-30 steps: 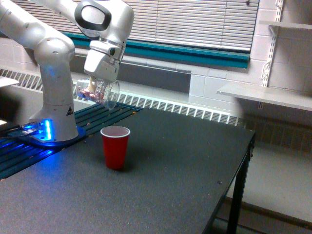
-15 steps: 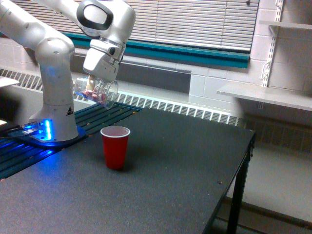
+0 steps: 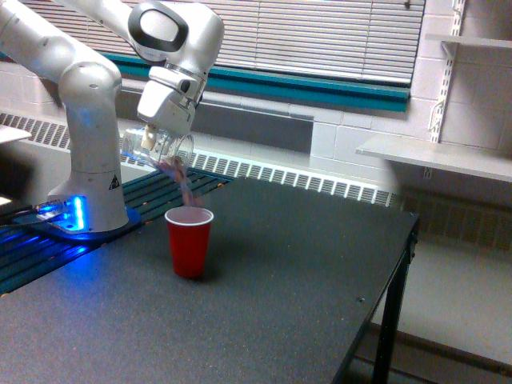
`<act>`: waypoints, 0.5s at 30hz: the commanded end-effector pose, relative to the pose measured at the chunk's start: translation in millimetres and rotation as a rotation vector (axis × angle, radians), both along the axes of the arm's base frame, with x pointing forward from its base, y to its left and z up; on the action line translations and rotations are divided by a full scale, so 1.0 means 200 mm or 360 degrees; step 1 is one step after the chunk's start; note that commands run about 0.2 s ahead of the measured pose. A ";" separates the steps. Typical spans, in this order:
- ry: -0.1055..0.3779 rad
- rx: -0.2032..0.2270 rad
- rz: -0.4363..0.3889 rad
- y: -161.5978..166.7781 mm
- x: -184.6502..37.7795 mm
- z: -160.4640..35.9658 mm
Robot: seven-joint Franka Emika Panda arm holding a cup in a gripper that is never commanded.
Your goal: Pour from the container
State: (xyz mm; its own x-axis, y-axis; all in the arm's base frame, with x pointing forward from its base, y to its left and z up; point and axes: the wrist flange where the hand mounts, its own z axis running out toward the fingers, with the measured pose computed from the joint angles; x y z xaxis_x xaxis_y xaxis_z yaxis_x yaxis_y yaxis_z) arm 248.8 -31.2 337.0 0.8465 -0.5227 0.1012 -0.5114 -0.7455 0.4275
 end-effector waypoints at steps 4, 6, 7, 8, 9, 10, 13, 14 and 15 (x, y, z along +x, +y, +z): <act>0.0042 -0.0038 0.0006 0.03 -0.03 -0.06; 0.0042 -0.0037 0.0007 0.03 -0.03 -0.06; 0.0041 -0.0037 0.0008 0.03 -0.03 -0.06; 0.0038 -0.0035 0.0008 0.03 -0.02 -0.06; 0.0036 -0.0033 0.0009 0.03 -0.02 -0.06; 0.0033 -0.0032 0.0009 0.03 -0.02 -0.06; 0.0022 -0.0027 0.0010 0.04 -0.02 -0.06; 0.0018 -0.0025 0.0012 0.04 -0.01 -0.06; 0.0014 -0.0022 0.0014 0.04 -0.01 -0.06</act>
State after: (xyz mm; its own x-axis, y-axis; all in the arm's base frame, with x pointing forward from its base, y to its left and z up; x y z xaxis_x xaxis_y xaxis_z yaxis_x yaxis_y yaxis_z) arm 251.0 -29.2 335.1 0.8457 -0.5237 0.1025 -0.5120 -0.7422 0.4325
